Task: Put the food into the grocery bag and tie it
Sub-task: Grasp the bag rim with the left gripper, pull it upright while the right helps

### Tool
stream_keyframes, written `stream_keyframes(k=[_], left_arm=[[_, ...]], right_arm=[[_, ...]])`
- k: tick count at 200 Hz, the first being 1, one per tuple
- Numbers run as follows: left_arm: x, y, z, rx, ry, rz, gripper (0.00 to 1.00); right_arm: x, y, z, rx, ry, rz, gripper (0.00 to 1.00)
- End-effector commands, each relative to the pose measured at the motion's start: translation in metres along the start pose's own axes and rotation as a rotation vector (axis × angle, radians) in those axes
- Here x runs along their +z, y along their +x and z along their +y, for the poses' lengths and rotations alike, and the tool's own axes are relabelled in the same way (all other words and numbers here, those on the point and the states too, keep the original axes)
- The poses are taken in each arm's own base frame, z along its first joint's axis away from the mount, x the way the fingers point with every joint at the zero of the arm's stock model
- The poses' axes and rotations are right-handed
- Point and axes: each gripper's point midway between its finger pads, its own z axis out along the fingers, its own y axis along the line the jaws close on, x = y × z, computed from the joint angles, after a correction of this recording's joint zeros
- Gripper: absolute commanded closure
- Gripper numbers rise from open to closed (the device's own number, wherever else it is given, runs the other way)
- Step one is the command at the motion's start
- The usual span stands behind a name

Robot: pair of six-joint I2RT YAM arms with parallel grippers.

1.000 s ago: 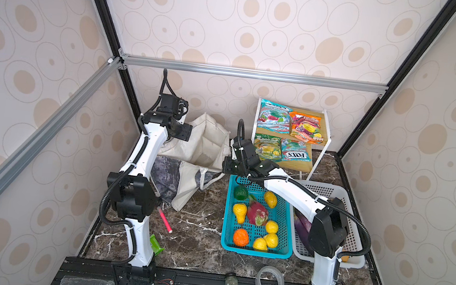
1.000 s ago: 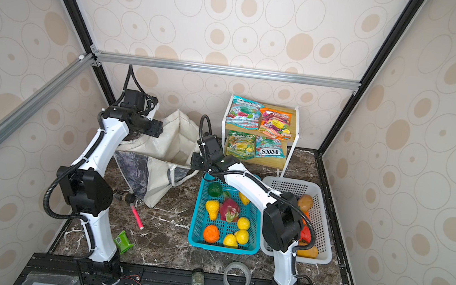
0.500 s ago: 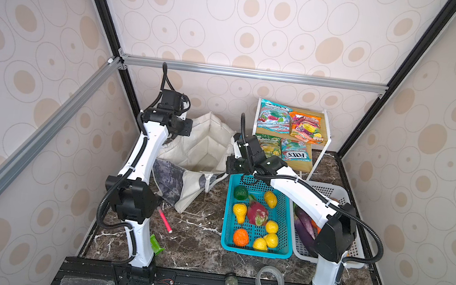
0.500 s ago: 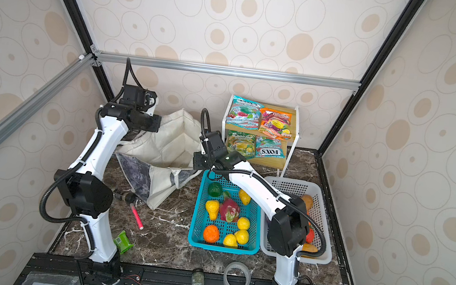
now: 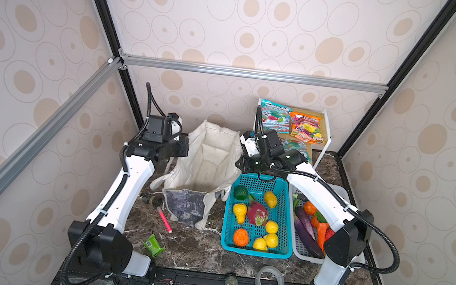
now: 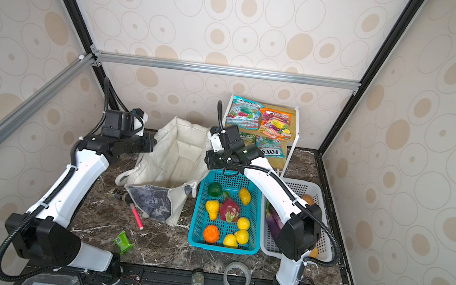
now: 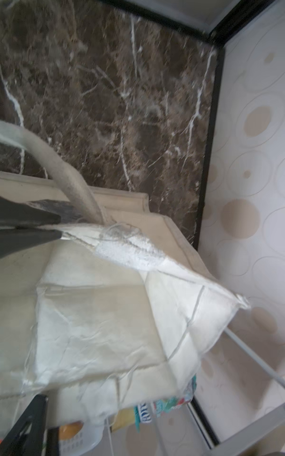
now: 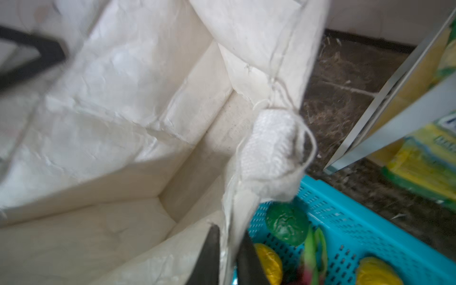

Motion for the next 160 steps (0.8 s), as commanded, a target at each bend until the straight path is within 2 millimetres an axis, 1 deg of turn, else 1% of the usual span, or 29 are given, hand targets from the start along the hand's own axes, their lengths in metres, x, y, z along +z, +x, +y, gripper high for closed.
stream_keyframes(k=[1, 16, 29, 47, 56, 65, 75, 87, 95, 104, 111, 121, 129, 144, 160], left_arm=[[-0.014, -0.021, -0.016, -0.039, 0.07, -0.142, 1.0], [-0.009, -0.012, -0.015, -0.054, 0.081, -0.128, 1.0], [-0.008, -0.01, -0.016, -0.067, 0.099, -0.141, 1.0], [-0.01, -0.01, -0.015, -0.074, 0.099, -0.161, 1.0], [-0.008, -0.009, -0.016, -0.076, 0.106, -0.158, 1.0], [-0.005, -0.006, -0.015, -0.082, 0.107, -0.155, 1.0], [-0.004, -0.004, -0.015, -0.08, 0.11, -0.157, 1.0], [-0.004, -0.003, -0.007, -0.061, 0.063, -0.157, 1.0], [-0.004, -0.003, 0.002, -0.041, 0.012, -0.152, 1.0], [-0.006, -0.002, 0.012, -0.017, -0.051, -0.146, 1.0], [-0.008, -0.002, 0.022, -0.001, -0.107, -0.143, 1.0], [-0.013, -0.003, 0.032, 0.011, -0.163, -0.155, 1.0], [-0.015, -0.003, 0.036, 0.009, -0.174, -0.166, 1.0], [-0.017, -0.001, 0.036, 0.0, -0.143, -0.183, 1.0], [-0.009, 0.007, 0.032, 0.018, -0.103, -0.173, 1.0]], right_arm=[[0.004, 0.014, 0.006, 0.02, -0.01, 0.05, 0.66], [0.004, 0.023, 0.012, 0.048, -0.015, 0.054, 0.54], [0.006, 0.029, 0.021, 0.072, -0.04, 0.034, 0.48], [0.009, 0.036, 0.035, 0.115, -0.09, 0.006, 0.44], [0.01, 0.033, 0.041, 0.139, -0.127, -0.024, 0.44], [0.011, 0.031, 0.044, 0.162, -0.142, -0.042, 0.48], [0.01, 0.029, 0.046, 0.161, -0.141, -0.038, 0.61], [0.008, 0.034, 0.044, 0.143, -0.111, -0.011, 0.72], [0.006, 0.037, 0.039, 0.126, -0.085, -0.002, 0.77], [0.002, 0.04, 0.03, 0.106, -0.045, -0.003, 0.79], [0.001, 0.043, 0.023, 0.099, -0.029, 0.007, 0.84], [-0.001, 0.047, 0.015, 0.102, -0.035, 0.035, 0.91], [-0.002, 0.051, 0.008, 0.105, -0.043, 0.057, 0.96], [0.0, 0.057, 0.0, 0.103, -0.045, 0.071, 0.97], [0.009, 0.054, 0.001, 0.115, -0.053, 0.049, 0.96]])
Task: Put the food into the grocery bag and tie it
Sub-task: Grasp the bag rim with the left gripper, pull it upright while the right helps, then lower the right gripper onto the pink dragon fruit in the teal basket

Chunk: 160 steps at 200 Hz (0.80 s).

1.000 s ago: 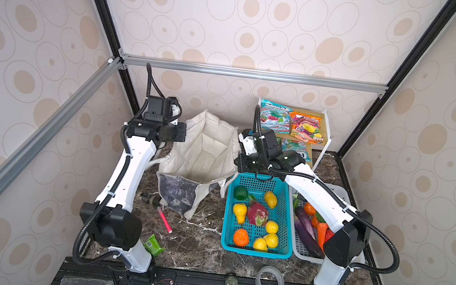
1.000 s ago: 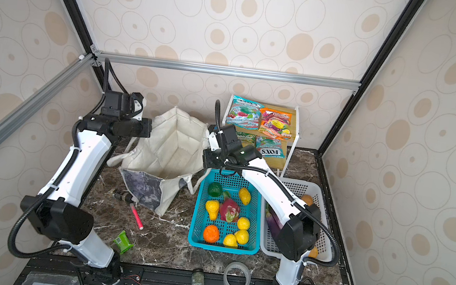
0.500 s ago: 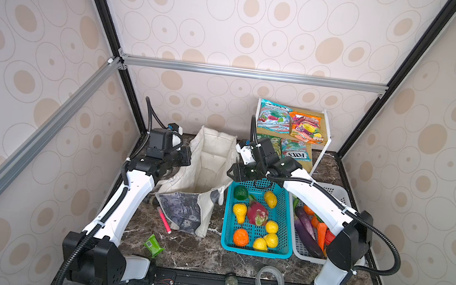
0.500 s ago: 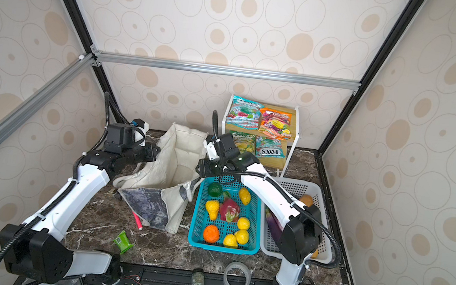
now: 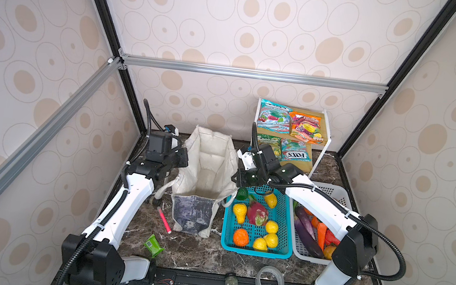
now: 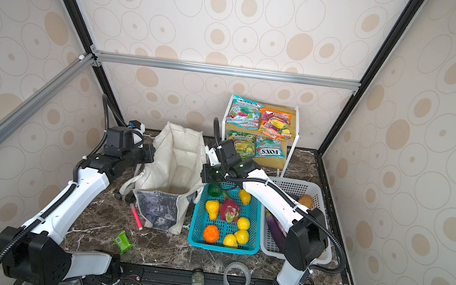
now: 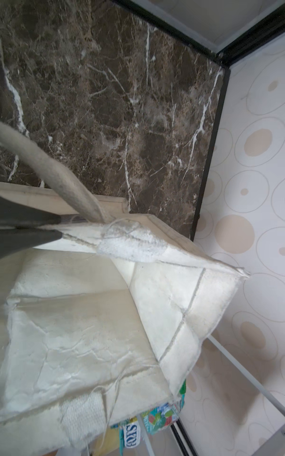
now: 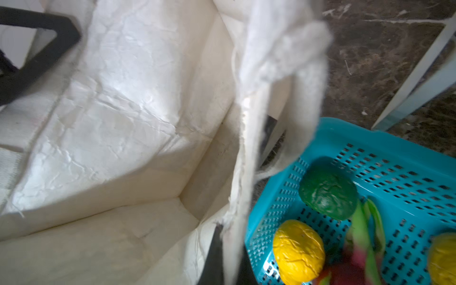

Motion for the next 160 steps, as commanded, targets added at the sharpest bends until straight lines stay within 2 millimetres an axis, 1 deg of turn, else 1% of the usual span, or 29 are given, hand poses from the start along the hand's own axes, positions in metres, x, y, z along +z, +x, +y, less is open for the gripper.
stream_keyframes(k=[1, 7, 15, 19, 29, 38, 54, 67, 71, 78, 82, 84, 91, 108, 121, 139, 148, 149, 160], left_arm=[[-0.006, -0.005, 0.002, 0.044, 0.006, -0.048, 1.0], [-0.004, -0.003, 0.002, 0.05, 0.011, -0.042, 1.0], [-0.001, 0.001, 0.003, 0.054, 0.012, -0.035, 1.0], [-0.001, 0.003, 0.003, 0.056, 0.016, -0.033, 1.0], [-0.002, 0.003, 0.002, 0.064, 0.023, -0.041, 1.0], [-0.004, 0.003, 0.002, 0.072, 0.025, -0.052, 1.0], [-0.007, 0.001, -0.004, 0.079, 0.063, -0.086, 1.0], [-0.009, 0.002, -0.009, 0.083, 0.096, -0.105, 1.0], [-0.009, 0.003, -0.009, 0.082, 0.096, -0.108, 1.0], [-0.01, 0.003, -0.008, 0.087, 0.096, -0.116, 1.0], [-0.011, 0.003, -0.008, 0.091, 0.093, -0.119, 1.0], [-0.011, 0.003, -0.007, 0.092, 0.089, -0.122, 1.0], [-0.012, 0.001, -0.005, 0.094, 0.078, -0.132, 1.0], [-0.013, 0.001, -0.008, 0.11, 0.096, -0.141, 1.0], [-0.011, 0.004, -0.011, 0.123, 0.121, -0.133, 1.0], [-0.009, 0.006, -0.015, 0.127, 0.149, -0.144, 1.0], [-0.009, 0.007, -0.016, 0.131, 0.16, -0.153, 1.0], [-0.009, 0.007, -0.017, 0.132, 0.161, -0.153, 1.0], [-0.01, 0.008, -0.018, 0.145, 0.168, -0.155, 1.0]], right_arm=[[-0.003, 0.002, -0.001, -0.016, -0.013, -0.009, 0.96], [0.0, 0.001, 0.002, -0.017, -0.016, -0.005, 0.93], [0.002, 0.001, 0.003, -0.018, -0.013, 0.005, 0.86], [0.003, 0.001, 0.004, -0.016, -0.01, 0.008, 0.81], [0.002, -0.002, 0.003, -0.012, 0.0, 0.001, 0.65], [-0.002, -0.005, 0.003, -0.015, 0.011, -0.012, 0.56], [-0.018, -0.012, 0.004, -0.024, 0.036, -0.066, 0.45], [-0.038, -0.018, 0.002, -0.033, 0.066, -0.132, 0.34], [-0.045, -0.019, 0.001, -0.035, 0.077, -0.151, 0.29], [-0.056, -0.019, -0.001, -0.043, 0.093, -0.185, 0.15], [-0.063, -0.018, -0.003, -0.051, 0.102, -0.2, 0.02], [-0.066, -0.018, -0.004, -0.055, 0.105, -0.207, 0.0], [-0.078, -0.016, -0.006, -0.07, 0.12, -0.23, 0.0], [-0.108, -0.007, -0.023, -0.072, 0.211, -0.276, 0.0], [-0.126, 0.007, -0.036, -0.051, 0.265, -0.283, 0.0], [-0.138, 0.034, -0.049, -0.126, 0.299, -0.234, 0.0], [-0.139, 0.045, -0.058, -0.136, 0.321, -0.217, 0.0], [-0.138, 0.048, -0.061, -0.132, 0.326, -0.21, 0.0], [-0.135, 0.062, -0.072, -0.095, 0.344, -0.185, 0.0]])
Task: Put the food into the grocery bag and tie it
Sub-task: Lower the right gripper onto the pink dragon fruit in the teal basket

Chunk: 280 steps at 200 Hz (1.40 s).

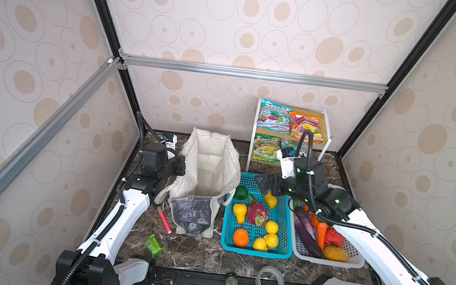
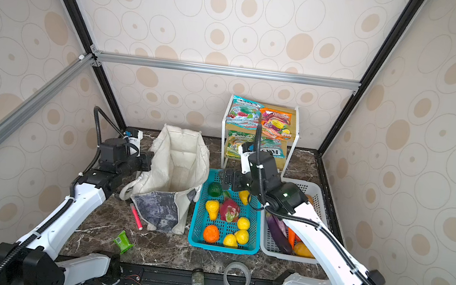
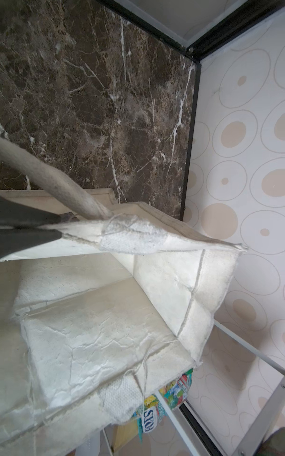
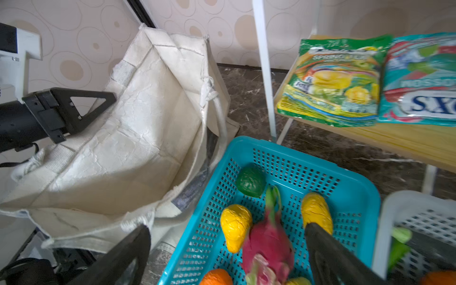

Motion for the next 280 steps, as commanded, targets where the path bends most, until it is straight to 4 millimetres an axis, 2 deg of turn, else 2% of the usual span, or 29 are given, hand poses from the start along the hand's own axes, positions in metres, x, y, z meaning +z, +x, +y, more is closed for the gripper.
stream_keyframes(k=[1, 19, 37, 65, 94, 116, 172, 208, 239, 258, 280], left_arm=[[-0.006, -0.011, -0.01, 0.054, 0.058, -0.057, 1.0], [-0.008, -0.006, -0.014, 0.08, 0.076, -0.05, 1.0], [-0.012, -0.001, -0.007, 0.095, 0.044, -0.064, 1.0], [-0.017, 0.001, -0.007, 0.102, 0.046, -0.083, 1.0], [-0.019, 0.001, -0.006, 0.109, 0.042, -0.091, 1.0], [-0.021, 0.0, 0.0, 0.11, 0.0, -0.1, 1.0], [-0.012, 0.008, -0.003, 0.086, 0.03, -0.062, 1.0], [-0.013, 0.008, -0.002, 0.086, 0.02, -0.069, 1.0], [-0.013, 0.008, -0.001, 0.082, 0.019, -0.067, 1.0], [-0.014, 0.008, -0.001, 0.085, 0.016, -0.07, 1.0], [-0.013, 0.008, -0.002, 0.082, 0.023, -0.07, 1.0]], right_arm=[[0.009, 0.056, -0.035, -0.034, 0.12, 0.157, 0.0], [0.017, 0.087, -0.038, -0.013, 0.096, 0.236, 0.0], [0.033, 0.112, -0.036, 0.053, 0.06, 0.266, 0.0], [0.055, 0.14, -0.035, 0.077, 0.056, 0.326, 0.0], [0.077, 0.159, -0.032, 0.049, 0.067, 0.397, 0.0], [0.09, 0.168, -0.027, 0.03, 0.056, 0.432, 0.0], [0.116, 0.191, -0.035, 0.02, 0.085, 0.484, 0.01], [0.125, 0.2, -0.039, 0.032, 0.101, 0.497, 0.06], [0.127, 0.197, -0.053, 0.02, 0.187, 0.482, 0.07], [0.129, 0.197, -0.061, 0.02, 0.234, 0.486, 0.04], [0.136, 0.196, -0.061, 0.02, 0.234, 0.468, 0.02]])
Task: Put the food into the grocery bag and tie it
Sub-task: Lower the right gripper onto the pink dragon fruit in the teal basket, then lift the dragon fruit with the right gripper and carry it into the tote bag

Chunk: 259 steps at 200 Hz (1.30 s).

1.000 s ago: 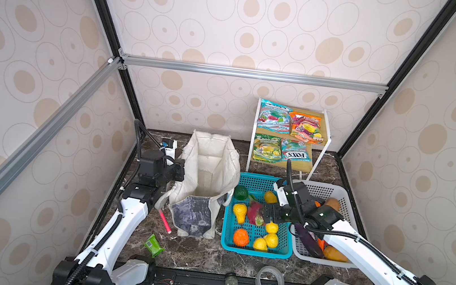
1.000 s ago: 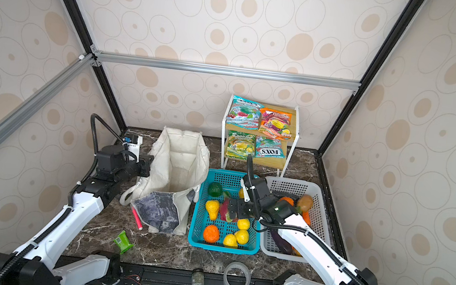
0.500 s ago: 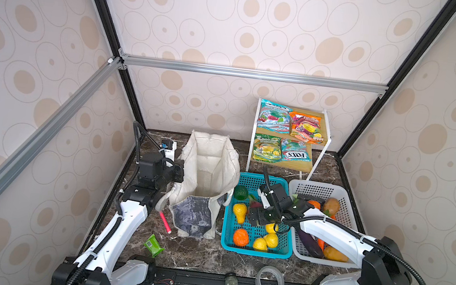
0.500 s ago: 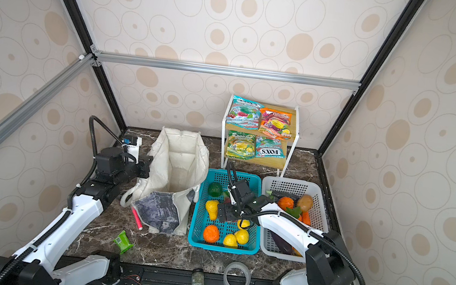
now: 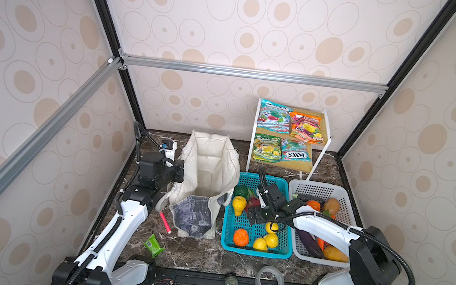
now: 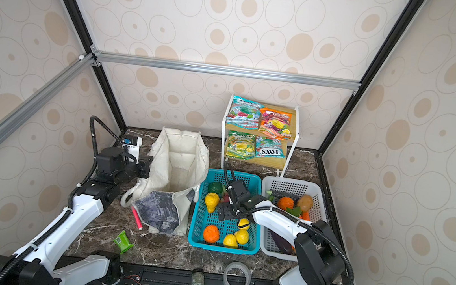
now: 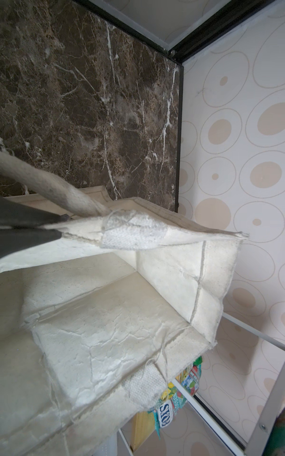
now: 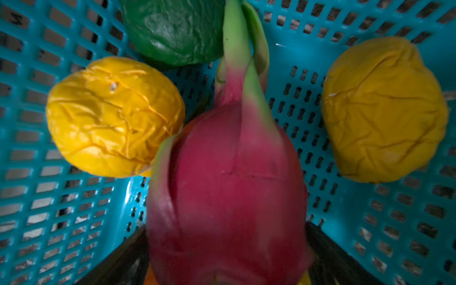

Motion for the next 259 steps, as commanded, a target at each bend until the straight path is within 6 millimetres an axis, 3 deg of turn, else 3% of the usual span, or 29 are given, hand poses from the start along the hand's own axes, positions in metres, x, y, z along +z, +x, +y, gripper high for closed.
stream_keyframes(k=[1, 65, 102, 134, 163, 201, 224, 259], left_arm=[[0.0, -0.004, -0.002, 0.011, 0.007, -0.013, 1.0], [0.0, -0.003, -0.003, 0.013, 0.012, -0.01, 1.0], [-0.001, -0.004, -0.004, 0.018, 0.012, -0.016, 1.0], [-0.001, -0.004, -0.003, 0.018, 0.01, -0.014, 1.0], [-0.002, -0.004, -0.003, 0.018, 0.008, -0.016, 1.0], [-0.002, -0.004, -0.003, 0.018, 0.007, -0.018, 1.0], [-0.002, -0.004, -0.004, 0.017, 0.008, -0.014, 1.0], [-0.003, -0.005, -0.004, 0.018, 0.007, -0.018, 1.0]], right_arm=[[0.007, -0.005, -0.007, 0.011, 0.05, -0.021, 0.02], [0.014, -0.02, 0.002, -0.005, 0.01, -0.089, 0.01], [0.007, -0.028, -0.009, -0.021, 0.068, -0.14, 0.14], [-0.013, -0.031, -0.009, -0.012, 0.055, -0.178, 0.27], [-0.042, -0.032, -0.008, -0.001, 0.032, -0.209, 0.28], [-0.103, -0.051, 0.0, -0.016, -0.024, -0.304, 0.31], [-0.143, -0.075, 0.017, -0.047, -0.088, -0.38, 0.33], [-0.191, -0.115, 0.058, -0.163, -0.141, -0.46, 0.34]])
